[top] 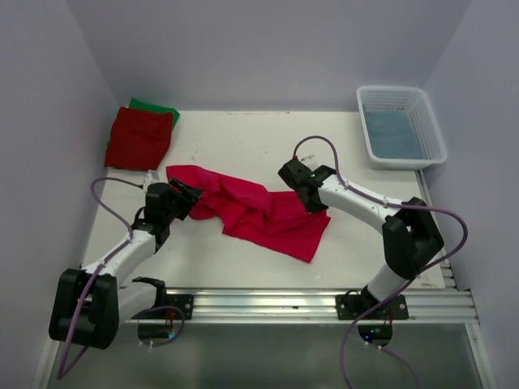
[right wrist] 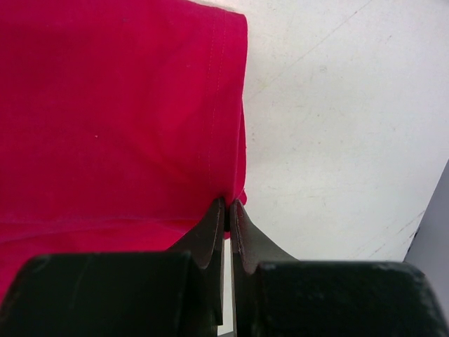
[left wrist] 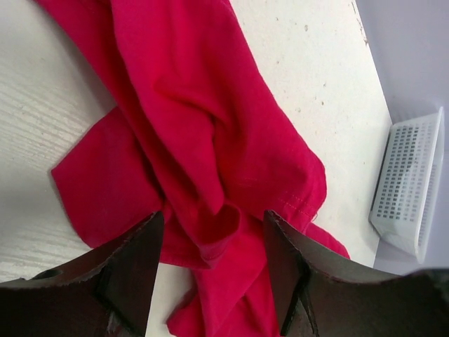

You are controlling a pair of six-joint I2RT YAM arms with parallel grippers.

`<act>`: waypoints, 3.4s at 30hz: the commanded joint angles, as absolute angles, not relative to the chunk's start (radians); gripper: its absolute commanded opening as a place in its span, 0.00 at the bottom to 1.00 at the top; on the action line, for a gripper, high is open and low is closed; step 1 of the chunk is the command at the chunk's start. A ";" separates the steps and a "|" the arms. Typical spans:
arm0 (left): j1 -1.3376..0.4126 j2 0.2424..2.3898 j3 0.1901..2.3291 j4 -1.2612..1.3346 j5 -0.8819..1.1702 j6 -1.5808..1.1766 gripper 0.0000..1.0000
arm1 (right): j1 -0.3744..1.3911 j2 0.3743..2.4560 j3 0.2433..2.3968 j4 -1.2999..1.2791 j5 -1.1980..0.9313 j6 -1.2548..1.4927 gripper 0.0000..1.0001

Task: Fold and stack the t-shirts
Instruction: Flatten out the tshirt

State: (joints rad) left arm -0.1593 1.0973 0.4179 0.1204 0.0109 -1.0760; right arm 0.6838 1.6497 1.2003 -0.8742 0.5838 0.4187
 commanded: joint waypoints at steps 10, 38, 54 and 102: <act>-0.156 1.160 0.341 0.403 -0.040 -1.134 0.61 | 0.678 1.648 1.189 -0.857 0.603 0.420 0.00; -0.158 1.331 0.371 0.537 0.029 -1.187 0.58 | 0.678 1.654 1.178 -0.857 0.620 0.420 0.00; -0.158 1.391 0.379 0.644 0.061 -1.207 0.40 | 0.676 1.652 1.178 -0.857 0.629 0.417 0.00; -0.158 1.259 0.431 0.419 0.101 -1.163 0.00 | 0.661 1.687 1.138 -0.833 0.620 0.457 0.30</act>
State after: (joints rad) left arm -0.1593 1.2530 0.4168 0.4160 0.1150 -1.1851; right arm 0.6662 1.6714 1.1496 -0.8589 0.5930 0.4301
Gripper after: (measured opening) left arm 0.012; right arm 0.313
